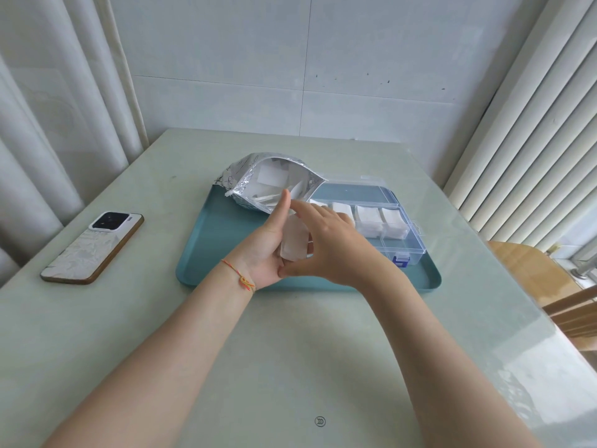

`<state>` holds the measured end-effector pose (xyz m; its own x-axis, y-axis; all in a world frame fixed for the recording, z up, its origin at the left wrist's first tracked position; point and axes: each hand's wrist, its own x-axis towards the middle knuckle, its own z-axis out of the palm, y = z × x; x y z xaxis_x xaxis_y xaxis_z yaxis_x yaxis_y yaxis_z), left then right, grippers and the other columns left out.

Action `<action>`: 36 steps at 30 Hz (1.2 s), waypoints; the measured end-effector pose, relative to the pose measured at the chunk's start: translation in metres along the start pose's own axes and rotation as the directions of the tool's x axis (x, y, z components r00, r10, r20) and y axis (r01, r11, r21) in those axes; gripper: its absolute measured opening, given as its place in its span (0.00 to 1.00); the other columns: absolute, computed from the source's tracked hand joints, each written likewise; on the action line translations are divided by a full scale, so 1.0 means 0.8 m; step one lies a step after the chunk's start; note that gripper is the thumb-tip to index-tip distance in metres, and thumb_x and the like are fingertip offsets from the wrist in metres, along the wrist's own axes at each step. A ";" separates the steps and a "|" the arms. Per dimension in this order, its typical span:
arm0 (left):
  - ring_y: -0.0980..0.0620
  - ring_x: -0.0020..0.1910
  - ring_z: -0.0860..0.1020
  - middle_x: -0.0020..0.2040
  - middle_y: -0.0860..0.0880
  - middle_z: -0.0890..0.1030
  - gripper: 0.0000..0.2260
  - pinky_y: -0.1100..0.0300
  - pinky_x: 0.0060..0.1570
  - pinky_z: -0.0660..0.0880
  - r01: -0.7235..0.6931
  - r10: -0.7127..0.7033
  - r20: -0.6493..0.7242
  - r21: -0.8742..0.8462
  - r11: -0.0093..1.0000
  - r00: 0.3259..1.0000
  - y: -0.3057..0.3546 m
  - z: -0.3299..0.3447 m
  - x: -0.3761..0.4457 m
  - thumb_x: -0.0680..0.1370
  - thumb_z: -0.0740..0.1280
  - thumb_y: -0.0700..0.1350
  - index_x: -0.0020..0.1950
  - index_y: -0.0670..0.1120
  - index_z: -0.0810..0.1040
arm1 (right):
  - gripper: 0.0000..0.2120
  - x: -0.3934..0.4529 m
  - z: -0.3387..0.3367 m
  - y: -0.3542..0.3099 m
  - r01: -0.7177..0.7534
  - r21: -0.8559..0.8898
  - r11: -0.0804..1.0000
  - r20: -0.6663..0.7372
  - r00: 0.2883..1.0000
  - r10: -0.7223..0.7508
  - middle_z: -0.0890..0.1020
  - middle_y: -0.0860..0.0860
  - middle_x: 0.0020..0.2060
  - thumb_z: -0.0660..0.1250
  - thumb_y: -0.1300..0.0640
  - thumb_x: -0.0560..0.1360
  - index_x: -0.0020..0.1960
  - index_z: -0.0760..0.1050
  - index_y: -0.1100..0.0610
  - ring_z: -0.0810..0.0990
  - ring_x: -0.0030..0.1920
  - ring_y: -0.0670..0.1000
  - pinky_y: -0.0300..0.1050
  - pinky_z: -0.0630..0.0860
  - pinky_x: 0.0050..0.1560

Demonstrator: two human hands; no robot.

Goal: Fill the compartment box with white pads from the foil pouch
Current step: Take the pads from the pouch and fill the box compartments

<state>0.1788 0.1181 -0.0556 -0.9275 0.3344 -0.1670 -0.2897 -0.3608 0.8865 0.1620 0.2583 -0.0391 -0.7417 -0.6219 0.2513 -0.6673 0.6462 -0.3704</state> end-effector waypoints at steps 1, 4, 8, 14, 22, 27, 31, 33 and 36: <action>0.51 0.50 0.79 0.50 0.48 0.80 0.33 0.60 0.43 0.74 0.018 -0.018 0.003 -0.014 1.000 1.000 0.000 0.000 0.000 0.76 0.49 0.72 0.53 0.48 0.82 | 0.46 0.000 0.000 0.000 0.002 -0.010 1.000 -0.002 1.000 -0.002 0.76 0.48 0.58 0.77 0.40 0.64 0.75 0.58 0.46 0.72 0.58 0.52 0.49 0.64 0.63; 0.51 0.49 0.79 0.51 0.48 0.78 0.34 0.60 0.39 0.73 0.044 -0.043 0.009 -0.061 0.997 0.999 0.002 -0.002 0.000 0.73 0.53 0.74 0.57 0.47 0.78 | 0.45 -0.001 -0.003 -0.001 0.002 -0.003 1.000 -0.041 0.999 -0.002 0.76 0.49 0.54 0.77 0.41 0.66 0.75 0.57 0.46 0.73 0.55 0.51 0.47 0.64 0.62; 0.48 0.52 0.76 0.54 0.45 0.73 0.34 0.59 0.41 0.73 0.048 -0.049 -0.015 -0.087 0.995 0.999 0.001 -0.004 0.002 0.71 0.59 0.74 0.61 0.48 0.72 | 0.49 -0.004 -0.006 -0.004 0.033 0.023 0.999 -0.026 0.999 -0.033 0.74 0.47 0.59 0.77 0.42 0.65 0.77 0.52 0.45 0.73 0.52 0.48 0.49 0.65 0.63; 0.53 0.34 0.69 0.36 0.51 0.69 0.30 0.63 0.30 0.70 0.019 -0.030 -0.135 -0.082 0.996 0.990 0.002 -0.002 0.004 0.72 0.54 0.75 0.36 0.50 0.77 | 0.51 0.001 0.003 -0.004 0.061 0.075 0.995 -0.041 0.997 -0.058 0.77 0.48 0.58 0.77 0.47 0.66 0.78 0.49 0.45 0.74 0.58 0.48 0.51 0.67 0.63; 0.53 0.35 0.81 0.36 0.51 0.80 0.33 0.64 0.32 0.76 0.053 -0.086 -0.156 -0.205 0.977 0.984 0.002 -0.005 0.003 0.77 0.48 0.72 0.35 0.51 0.80 | 0.53 0.001 0.006 -0.011 0.099 0.165 0.981 -0.041 0.995 -0.094 0.76 0.48 0.57 0.75 0.55 0.67 0.79 0.43 0.41 0.75 0.53 0.48 0.51 0.73 0.59; 0.54 0.34 0.82 0.36 0.51 0.81 0.30 0.66 0.30 0.76 0.067 -0.090 -0.174 -0.135 0.989 0.981 0.003 -0.002 0.003 0.79 0.45 0.69 0.46 0.50 0.77 | 0.54 0.002 0.005 -0.008 0.071 0.204 0.976 -0.027 0.997 -0.067 0.75 0.49 0.54 0.77 0.55 0.67 0.79 0.44 0.41 0.75 0.47 0.52 0.54 0.75 0.57; 0.53 0.36 0.82 0.39 0.50 0.82 0.31 0.64 0.31 0.77 0.071 -0.087 -0.143 -0.112 0.991 0.986 0.004 -0.001 0.001 0.78 0.45 0.70 0.53 0.49 0.77 | 0.53 0.002 0.001 -0.003 0.043 0.143 0.989 -0.067 0.997 -0.034 0.73 0.48 0.58 0.78 0.51 0.67 0.79 0.45 0.44 0.72 0.52 0.49 0.53 0.73 0.61; 0.53 0.36 0.82 0.39 0.50 0.81 0.31 0.64 0.31 0.76 0.063 -0.073 -0.121 -0.087 0.994 0.990 0.004 0.001 0.000 0.78 0.46 0.70 0.52 0.48 0.77 | 0.54 0.000 0.000 -0.001 0.047 0.106 0.993 -0.055 0.998 -0.042 0.73 0.49 0.61 0.78 0.48 0.66 0.79 0.44 0.43 0.72 0.57 0.48 0.53 0.71 0.63; 0.53 0.37 0.82 0.39 0.51 0.82 0.31 0.63 0.32 0.77 0.072 -0.081 -0.097 -0.095 0.993 0.992 0.006 0.006 -0.004 0.78 0.46 0.70 0.51 0.49 0.79 | 0.53 0.001 -0.002 0.001 0.034 0.052 0.998 -0.049 0.998 -0.032 0.76 0.51 0.57 0.77 0.49 0.67 0.79 0.45 0.44 0.72 0.52 0.48 0.53 0.68 0.64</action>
<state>0.1814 0.1191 -0.0486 -0.9196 0.2768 -0.2789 -0.3764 -0.4166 0.8275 0.1609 0.2587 -0.0378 -0.7227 -0.6195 0.3065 -0.6878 0.6008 -0.4074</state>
